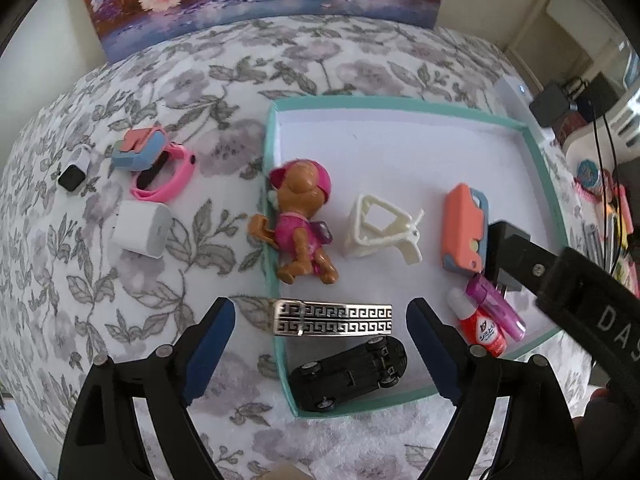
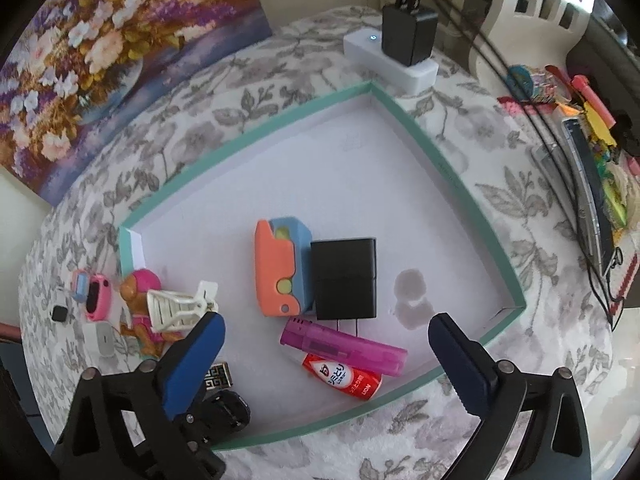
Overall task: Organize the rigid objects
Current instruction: 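Open the left tool releasing the gold bar while the right tool releases the pink marker, then move both tools back over the bed toward the white watch and charger cube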
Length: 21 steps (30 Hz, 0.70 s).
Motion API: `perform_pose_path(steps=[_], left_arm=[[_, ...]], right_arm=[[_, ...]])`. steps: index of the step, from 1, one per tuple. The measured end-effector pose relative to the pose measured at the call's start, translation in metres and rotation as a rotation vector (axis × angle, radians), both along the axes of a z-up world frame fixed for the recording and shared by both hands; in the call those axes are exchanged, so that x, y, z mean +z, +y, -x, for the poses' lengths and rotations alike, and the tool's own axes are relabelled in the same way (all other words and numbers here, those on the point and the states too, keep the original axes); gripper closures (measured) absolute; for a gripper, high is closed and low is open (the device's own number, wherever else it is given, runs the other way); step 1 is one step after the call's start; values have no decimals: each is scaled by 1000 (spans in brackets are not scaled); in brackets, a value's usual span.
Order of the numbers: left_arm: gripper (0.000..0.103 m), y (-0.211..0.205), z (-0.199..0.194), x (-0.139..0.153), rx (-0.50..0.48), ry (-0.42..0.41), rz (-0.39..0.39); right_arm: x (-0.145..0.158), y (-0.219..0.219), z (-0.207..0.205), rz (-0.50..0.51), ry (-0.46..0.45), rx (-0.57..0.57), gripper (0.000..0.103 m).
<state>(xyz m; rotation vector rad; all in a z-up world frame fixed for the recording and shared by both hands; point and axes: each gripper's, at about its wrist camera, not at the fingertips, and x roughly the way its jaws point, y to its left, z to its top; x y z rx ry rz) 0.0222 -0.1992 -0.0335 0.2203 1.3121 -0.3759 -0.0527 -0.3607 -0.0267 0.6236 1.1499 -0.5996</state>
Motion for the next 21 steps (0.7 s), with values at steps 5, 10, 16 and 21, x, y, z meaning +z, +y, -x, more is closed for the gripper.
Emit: perform_pose_path(steps=[5, 10, 16, 21], left_arm=[[15, 19, -10, 14, 67, -20, 42], [15, 55, -27, 28, 196, -61, 71], [15, 114, -50, 39, 381, -106, 82], [15, 164, -63, 40, 504, -127, 71]], right_arm=[[15, 2, 3, 26, -39, -11, 0], [27, 7, 1, 61, -62, -12, 0], [30, 32, -13, 85, -55, 65, 0], [31, 56, -26, 105, -43, 129, 0]])
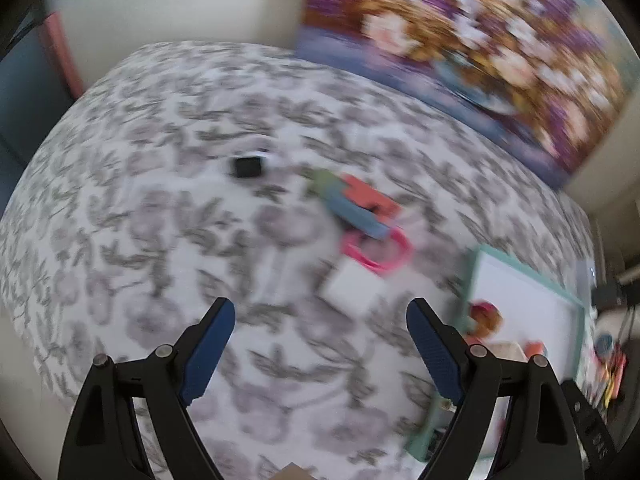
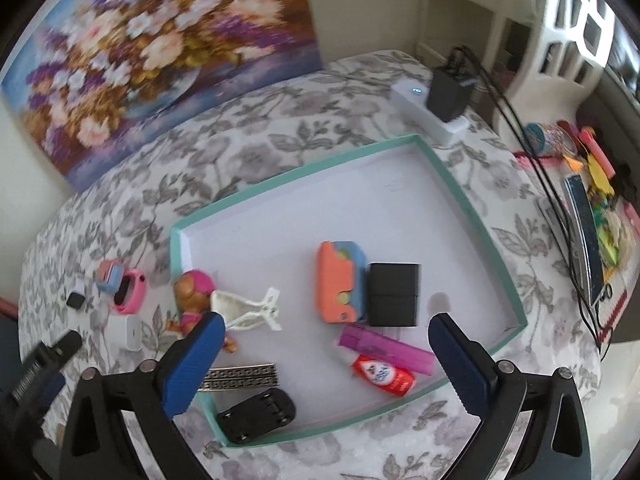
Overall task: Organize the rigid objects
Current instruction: 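Move both tools back over the bed toward the white watch and charger cube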
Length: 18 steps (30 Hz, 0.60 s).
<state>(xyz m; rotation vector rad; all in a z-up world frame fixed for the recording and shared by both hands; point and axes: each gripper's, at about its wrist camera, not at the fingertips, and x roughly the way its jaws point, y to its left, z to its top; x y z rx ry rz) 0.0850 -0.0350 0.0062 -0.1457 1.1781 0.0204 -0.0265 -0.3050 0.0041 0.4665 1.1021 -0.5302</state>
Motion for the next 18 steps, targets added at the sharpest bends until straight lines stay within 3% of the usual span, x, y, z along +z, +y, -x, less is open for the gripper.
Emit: perform_pose_path(steps=[8, 18], left_arm=[[15, 57, -8, -4, 129, -10, -42], [15, 72, -29, 3, 164, -14, -20]], right_arm=[[1, 41, -26, -10, -8, 79, 0], [-5, 77, -71, -30, -23, 169, 0]])
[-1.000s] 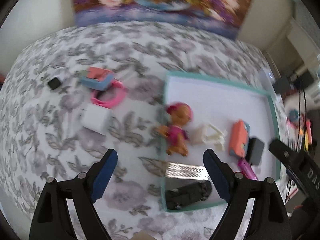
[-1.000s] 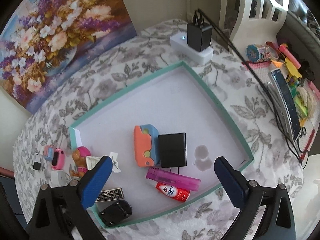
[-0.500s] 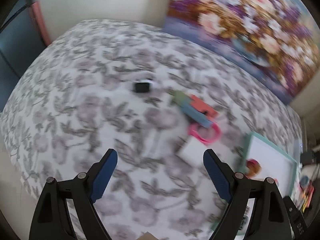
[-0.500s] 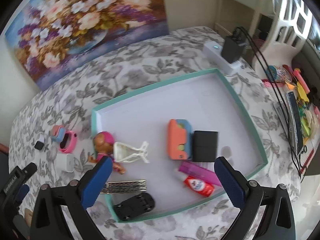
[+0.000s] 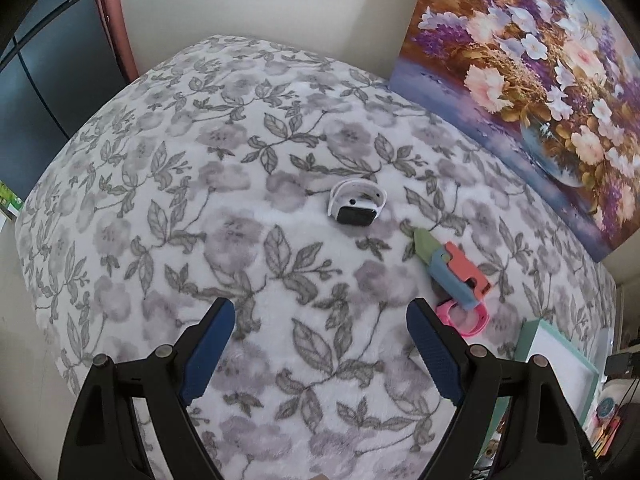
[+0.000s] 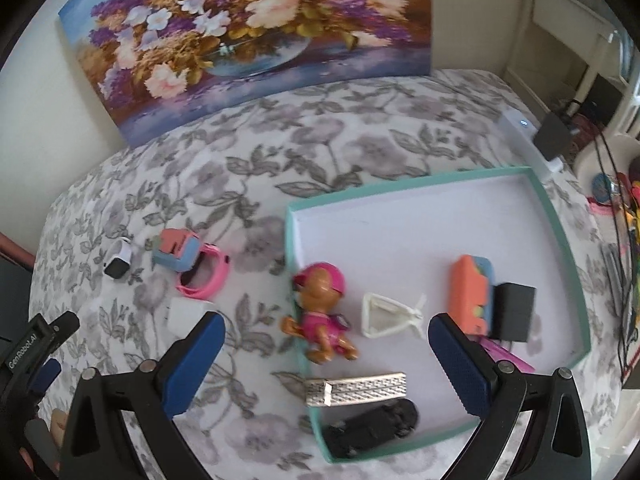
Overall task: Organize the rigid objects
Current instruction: 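Move both tools back over the bed toward the white watch and charger cube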
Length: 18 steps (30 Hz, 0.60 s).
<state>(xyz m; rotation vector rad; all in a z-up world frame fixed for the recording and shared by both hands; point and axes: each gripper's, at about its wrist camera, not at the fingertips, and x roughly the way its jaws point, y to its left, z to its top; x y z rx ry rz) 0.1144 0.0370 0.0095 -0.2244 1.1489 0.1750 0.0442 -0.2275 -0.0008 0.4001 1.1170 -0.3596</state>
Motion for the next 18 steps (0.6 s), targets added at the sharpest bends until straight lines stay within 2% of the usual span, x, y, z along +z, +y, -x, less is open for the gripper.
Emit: perform_pose_path(steps=[7, 18], left_arm=[[15, -11, -21, -2, -17, 11, 27], [15, 5, -58, -33, -3, 64, 11]], right_arm=[[-5, 22, -31, -32, -21, 62, 0], [-35, 47, -68, -97, 22, 111, 0]])
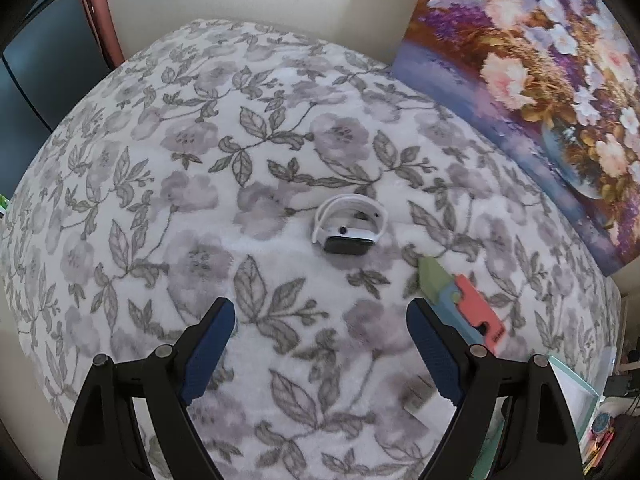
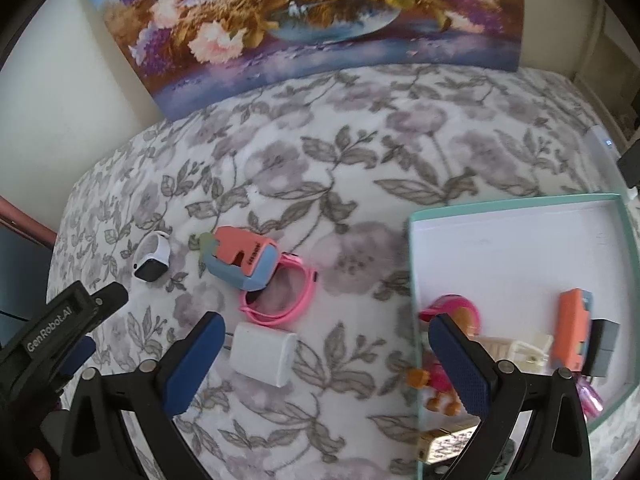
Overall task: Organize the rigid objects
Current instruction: 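Move both tools back over the bed toward the white watch and charger cube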
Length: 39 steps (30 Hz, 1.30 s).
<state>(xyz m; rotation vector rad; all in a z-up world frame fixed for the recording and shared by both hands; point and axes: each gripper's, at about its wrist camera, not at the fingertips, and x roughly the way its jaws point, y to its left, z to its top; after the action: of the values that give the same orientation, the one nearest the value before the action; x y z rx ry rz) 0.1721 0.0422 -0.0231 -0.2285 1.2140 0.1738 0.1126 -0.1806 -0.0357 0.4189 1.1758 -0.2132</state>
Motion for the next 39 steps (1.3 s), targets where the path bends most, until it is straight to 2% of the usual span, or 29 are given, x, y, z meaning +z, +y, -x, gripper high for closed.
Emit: perform_pose_path(steps=[8, 24, 34, 39], left_arm=[[15, 25, 1, -16, 13, 41, -41], [15, 39, -1, -54, 24, 122, -6], [15, 38, 0, -61, 25, 131, 0], [15, 40, 1, -65, 26, 125, 0]], right_arm=[[-17, 26, -14, -19, 38, 45, 0], [-58, 50, -25, 9, 112, 60, 0], [-73, 73, -32, 117, 125, 72, 0], [-77, 80, -32, 133, 120, 77, 3]])
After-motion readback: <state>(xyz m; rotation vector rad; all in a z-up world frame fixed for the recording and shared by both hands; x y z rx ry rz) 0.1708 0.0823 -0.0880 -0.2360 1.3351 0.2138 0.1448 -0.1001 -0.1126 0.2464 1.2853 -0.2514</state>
